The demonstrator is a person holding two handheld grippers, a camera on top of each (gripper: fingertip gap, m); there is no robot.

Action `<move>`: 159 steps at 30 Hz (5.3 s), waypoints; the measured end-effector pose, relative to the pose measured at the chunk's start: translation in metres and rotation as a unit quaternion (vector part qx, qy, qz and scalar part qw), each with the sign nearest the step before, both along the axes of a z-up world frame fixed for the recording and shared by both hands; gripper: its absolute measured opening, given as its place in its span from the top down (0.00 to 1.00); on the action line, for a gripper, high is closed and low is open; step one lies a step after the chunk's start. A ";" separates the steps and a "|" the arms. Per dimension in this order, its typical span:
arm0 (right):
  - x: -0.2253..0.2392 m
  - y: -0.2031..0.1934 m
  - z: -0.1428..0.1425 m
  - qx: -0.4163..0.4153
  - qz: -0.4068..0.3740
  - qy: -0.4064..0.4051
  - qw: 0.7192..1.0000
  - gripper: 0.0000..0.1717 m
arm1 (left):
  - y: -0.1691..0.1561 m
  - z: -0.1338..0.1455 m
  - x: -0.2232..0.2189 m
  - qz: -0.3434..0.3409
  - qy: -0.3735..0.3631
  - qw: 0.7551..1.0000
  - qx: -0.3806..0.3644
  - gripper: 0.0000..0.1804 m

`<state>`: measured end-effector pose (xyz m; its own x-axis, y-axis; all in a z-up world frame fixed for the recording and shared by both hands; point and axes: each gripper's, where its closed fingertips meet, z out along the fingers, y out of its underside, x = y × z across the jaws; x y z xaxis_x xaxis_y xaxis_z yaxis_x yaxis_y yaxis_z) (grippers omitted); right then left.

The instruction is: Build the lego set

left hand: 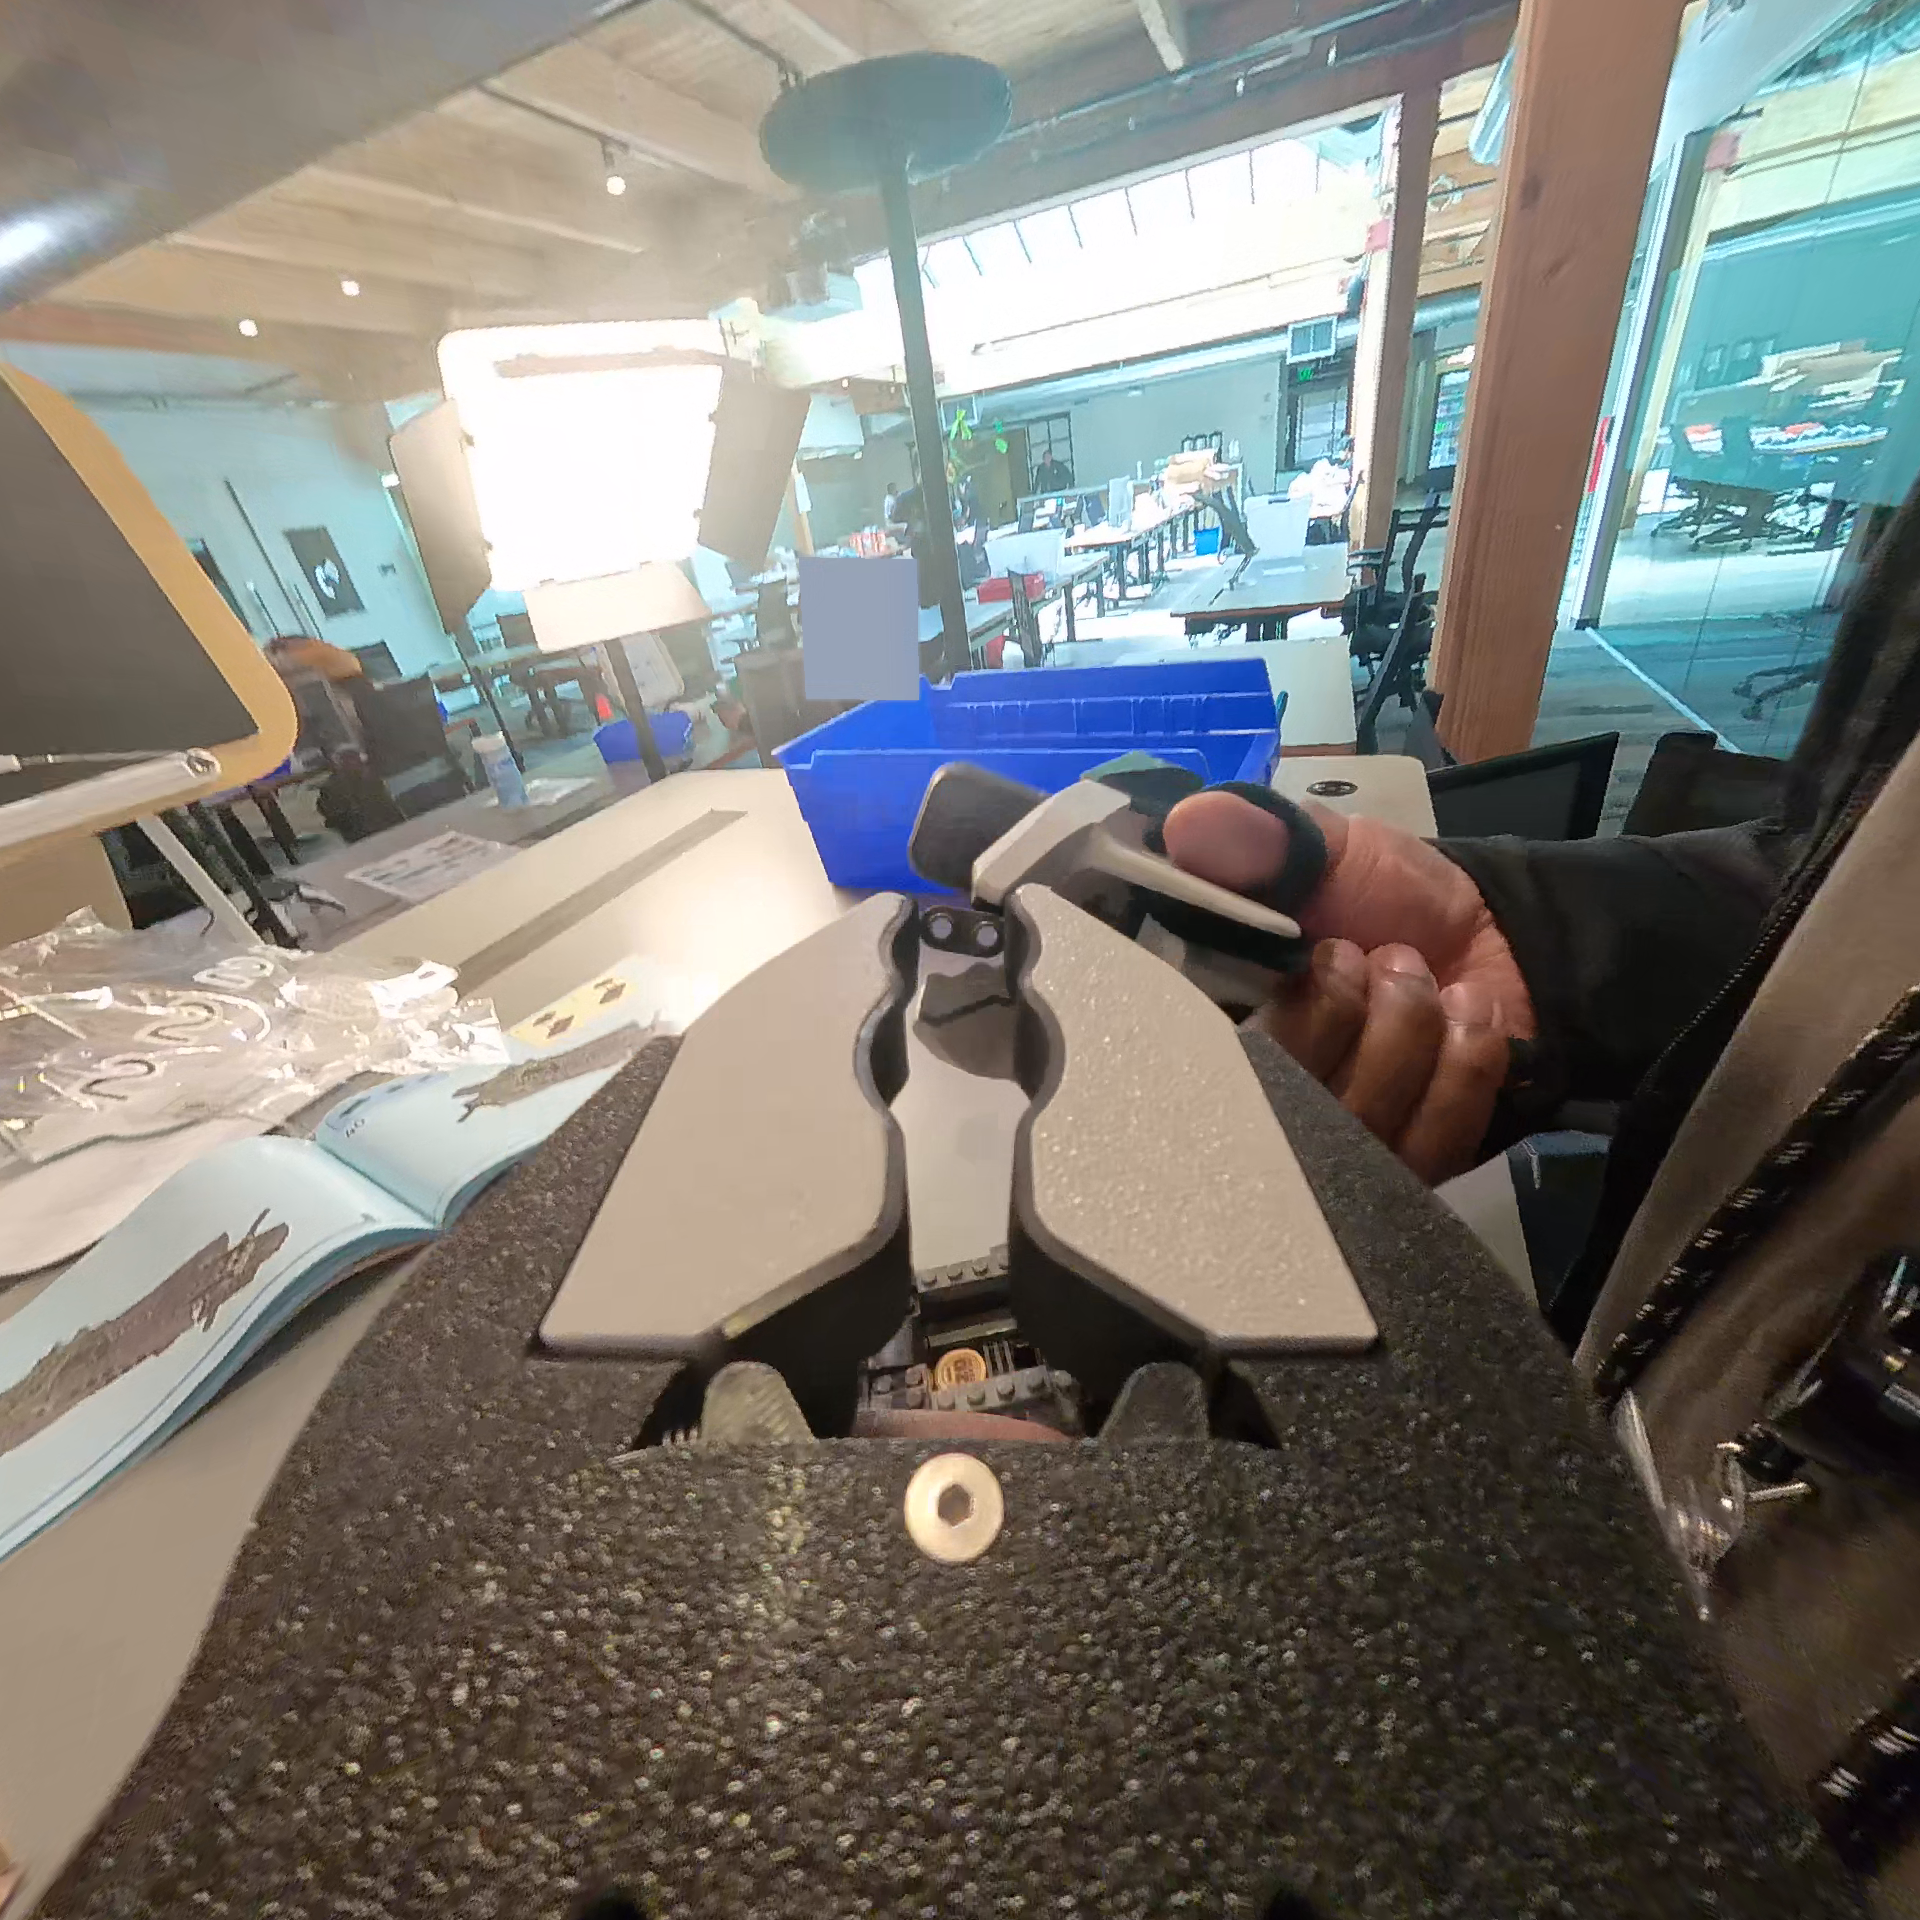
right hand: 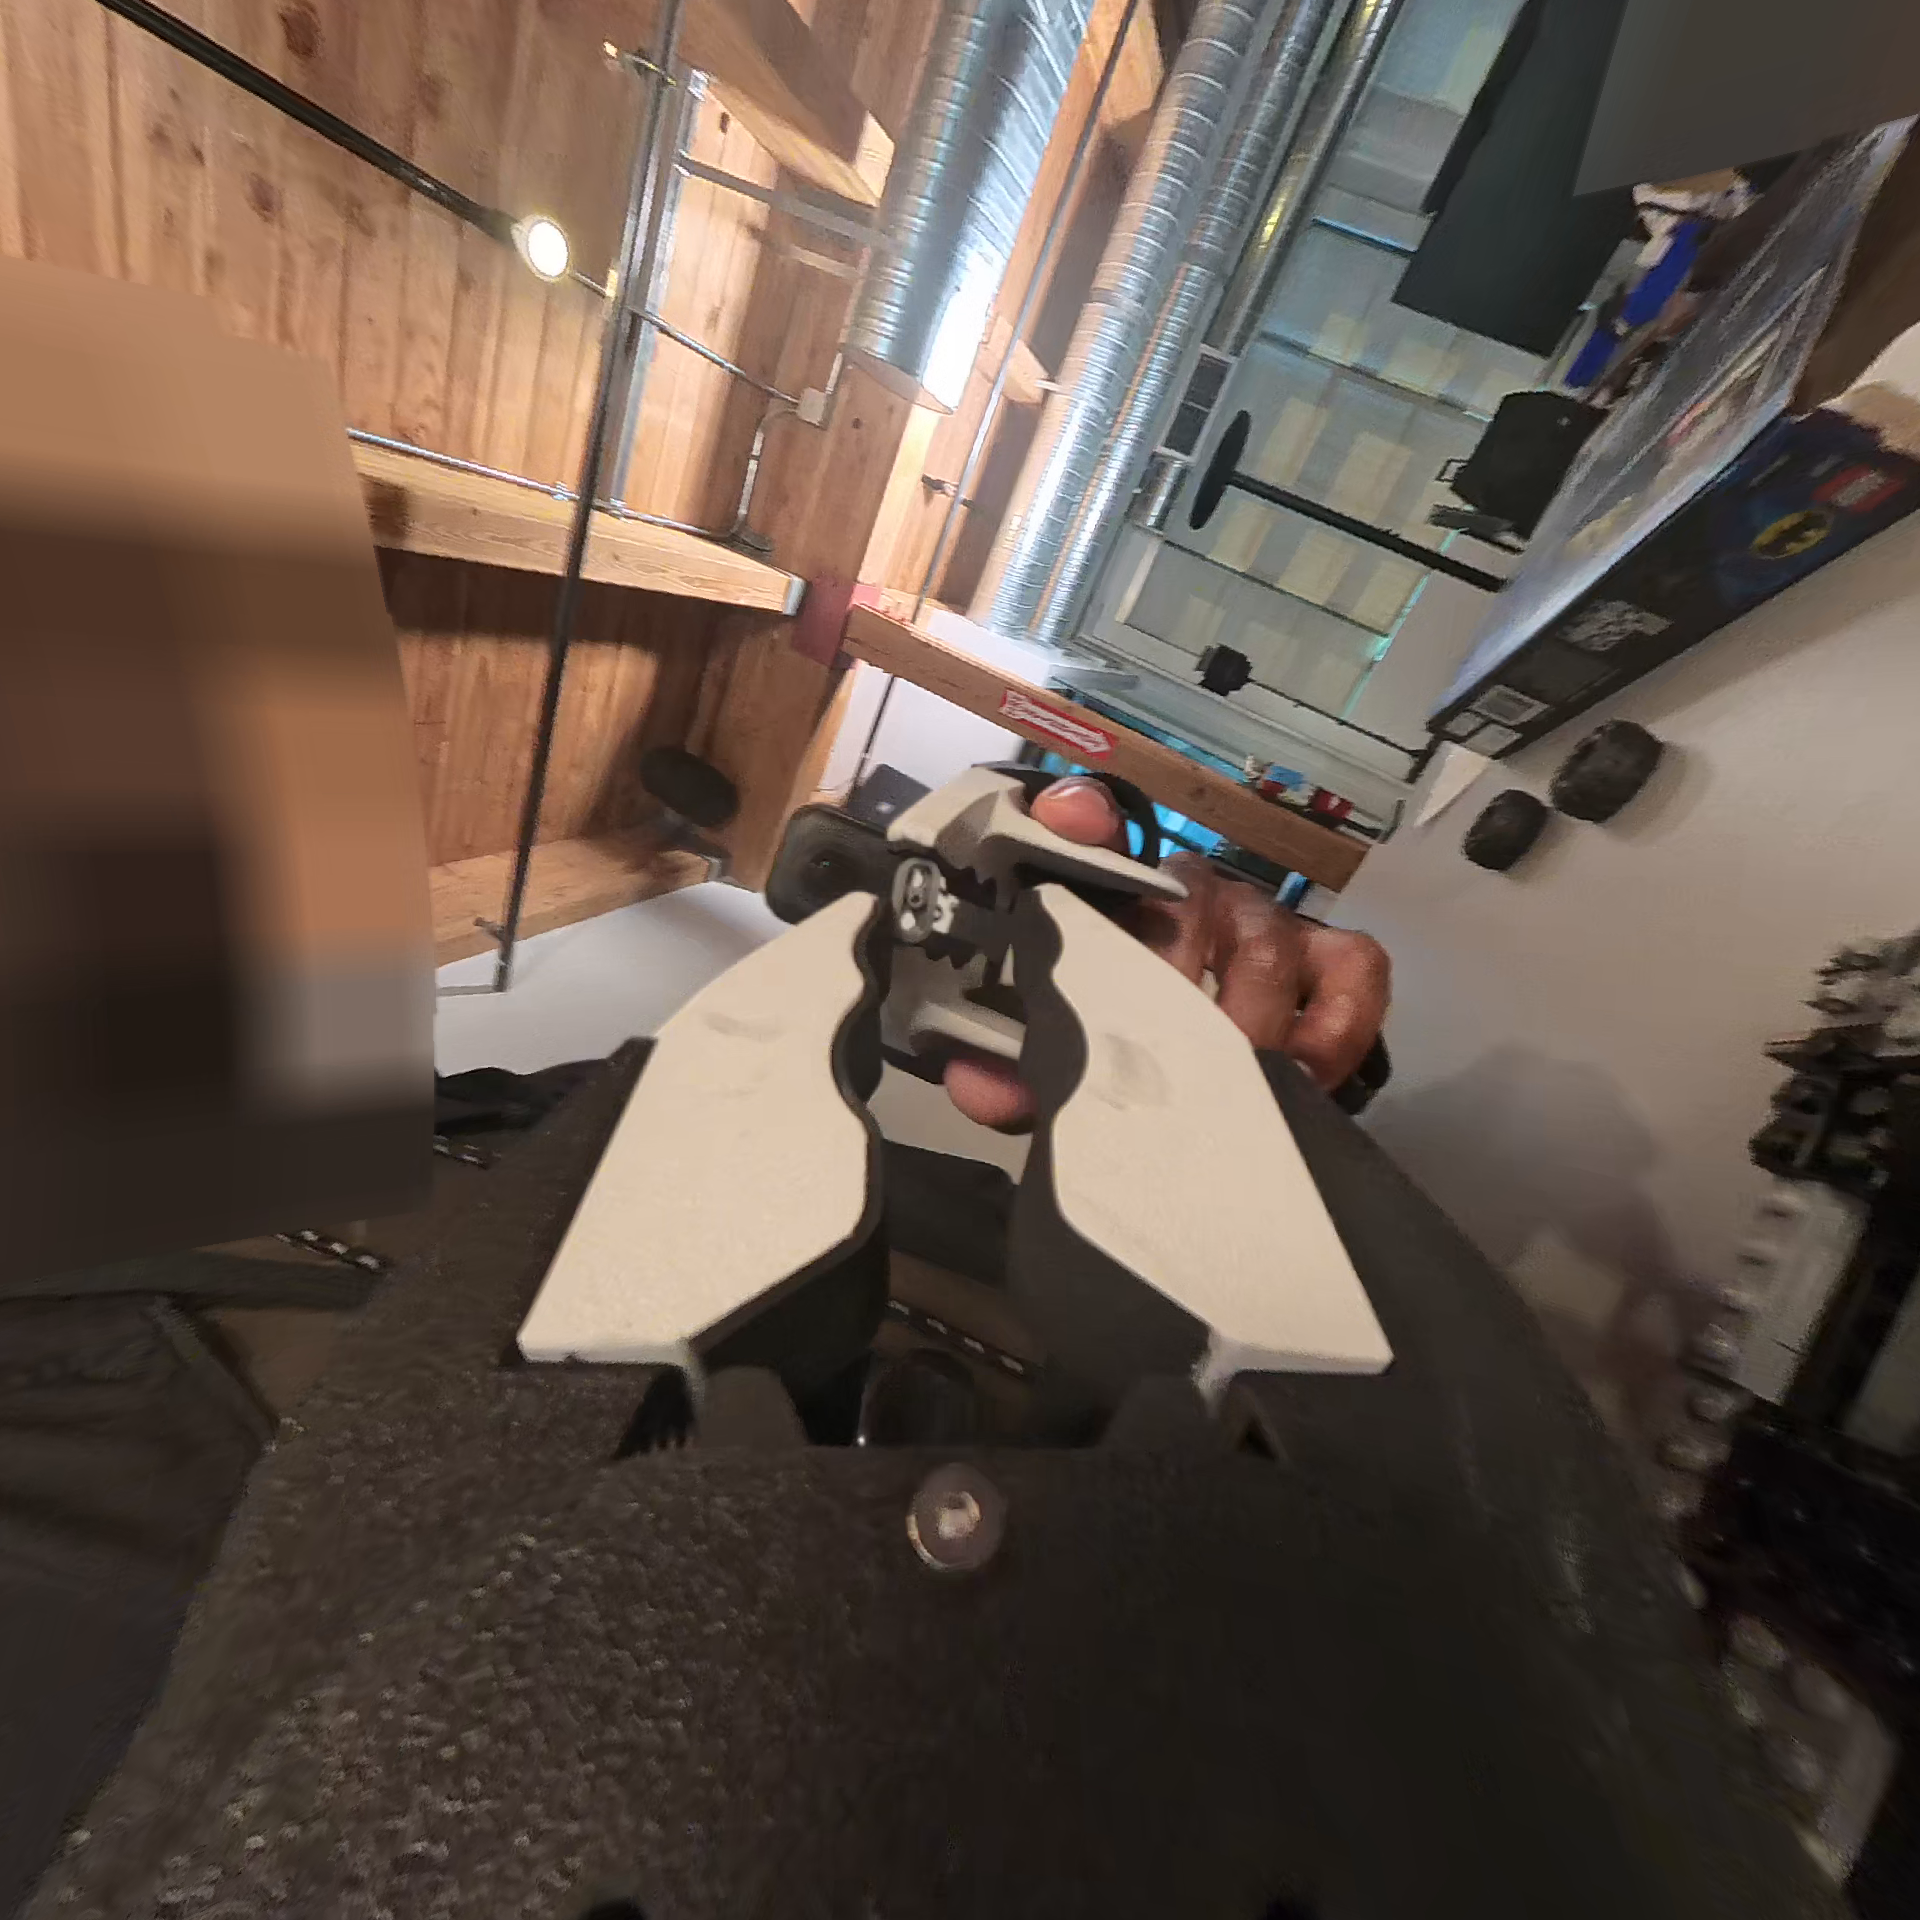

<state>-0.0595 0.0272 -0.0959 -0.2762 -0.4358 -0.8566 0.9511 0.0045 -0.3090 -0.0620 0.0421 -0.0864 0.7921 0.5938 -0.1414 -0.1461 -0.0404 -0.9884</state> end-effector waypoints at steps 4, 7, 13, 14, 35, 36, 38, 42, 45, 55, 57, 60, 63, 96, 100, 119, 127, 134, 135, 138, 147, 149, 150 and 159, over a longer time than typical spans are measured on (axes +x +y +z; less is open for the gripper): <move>-0.014 0.010 -0.012 0.066 -0.041 0.052 0.996 0.84 | -0.005 -0.007 -0.012 0.029 -0.051 0.998 -0.009 0.92; -0.026 0.021 -0.022 0.113 -0.074 0.091 0.987 0.84 | -0.009 -0.021 -0.024 0.047 -0.099 0.993 -0.032 0.91; -0.036 0.031 -0.054 0.237 -0.099 0.242 0.936 0.82 | -0.004 -0.052 -0.040 0.060 -0.188 0.978 -0.071 0.91; -0.037 0.032 -0.057 0.247 -0.101 0.261 0.928 0.81 | -0.004 -0.055 -0.042 0.064 -0.203 0.975 -0.068 0.91; -0.050 0.027 -0.061 0.313 -0.230 0.632 0.670 0.83 | 0.008 -0.070 -0.051 0.132 -0.339 0.931 0.027 0.91; -0.049 0.027 -0.062 0.314 -0.227 0.634 0.670 0.83 | 0.007 -0.072 -0.051 0.141 -0.335 0.932 0.009 0.91; -0.047 0.027 -0.064 0.314 -0.225 0.640 0.665 0.83 | 0.005 -0.074 -0.050 0.156 -0.324 0.933 -0.024 0.91; -0.044 0.027 -0.067 0.317 -0.227 0.660 0.642 0.83 | 0.013 -0.072 -0.047 0.153 -0.322 0.933 -0.041 0.91; -0.041 0.025 -0.066 0.316 -0.234 0.669 0.631 0.83 | 0.021 -0.071 -0.046 0.142 -0.330 0.933 -0.034 0.91; -0.044 0.029 -0.057 0.318 -0.286 0.673 0.604 0.86 | 0.030 -0.071 -0.044 0.132 -0.339 0.931 -0.030 0.91; -0.045 0.029 -0.057 0.318 -0.288 0.675 0.600 0.86 | 0.030 -0.071 -0.043 0.136 -0.337 0.931 -0.036 0.91; -0.044 0.029 -0.057 0.317 -0.291 0.682 0.592 0.87 | 0.030 -0.071 -0.043 0.140 -0.333 0.931 -0.046 0.91; -0.044 0.028 -0.057 0.317 -0.295 0.686 0.584 0.88 | 0.029 -0.072 -0.043 0.144 -0.336 0.930 -0.050 0.91; -0.038 0.031 -0.046 0.262 -0.332 0.655 0.626 0.93 | 0.036 -0.058 -0.034 0.073 -0.371 0.923 0.072 0.91; -0.035 0.031 -0.041 0.244 -0.331 0.636 0.653 0.94 | 0.036 -0.053 -0.031 0.046 -0.380 0.917 0.114 0.91; -0.028 0.029 -0.035 0.245 -0.366 0.674 0.593 0.94 | 0.030 -0.043 -0.024 0.037 -0.368 0.920 0.129 0.91; -0.023 0.029 -0.029 0.229 -0.370 0.699 0.567 0.91 | 0.027 -0.042 -0.018 0.022 -0.376 0.921 0.102 0.91; -0.018 0.023 -0.033 0.226 -0.355 0.721 0.551 0.93 | 0.027 -0.047 -0.013 0.009 -0.390 0.919 0.061 0.91; -0.018 0.023 -0.033 0.226 -0.355 0.721 0.550 0.93 | 0.027 -0.047 -0.013 0.010 -0.391 0.919 0.058 0.91; -0.018 0.022 -0.035 0.228 -0.354 0.721 0.550 0.93 | 0.025 -0.049 -0.012 0.012 -0.392 0.919 0.050 0.91; -0.024 0.027 -0.035 0.233 -0.358 0.678 0.598 0.95 | 0.012 -0.039 -0.015 0.001 -0.357 0.932 0.066 0.83; -0.026 0.031 -0.035 0.235 -0.356 0.661 0.617 0.95 | 0.000 -0.043 -0.019 0.015 -0.332 0.942 0.046 0.78; -0.028 0.033 -0.035 0.238 -0.357 0.653 0.625 0.95 | -0.008 -0.049 -0.022 0.030 -0.327 0.944 0.029 0.75; -0.040 0.054 -0.046 0.273 -0.351 0.619 0.647 0.95 | -0.058 -0.126 -0.033 0.142 -0.373 0.913 -0.081 0.70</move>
<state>-0.0992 0.0812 -0.1417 -0.8642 0.4439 0.2371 -0.1969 0.1353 -0.9710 -0.0951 -0.0161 -0.2128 0.5212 0.8096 0.2700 0.6045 -0.1269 -0.7865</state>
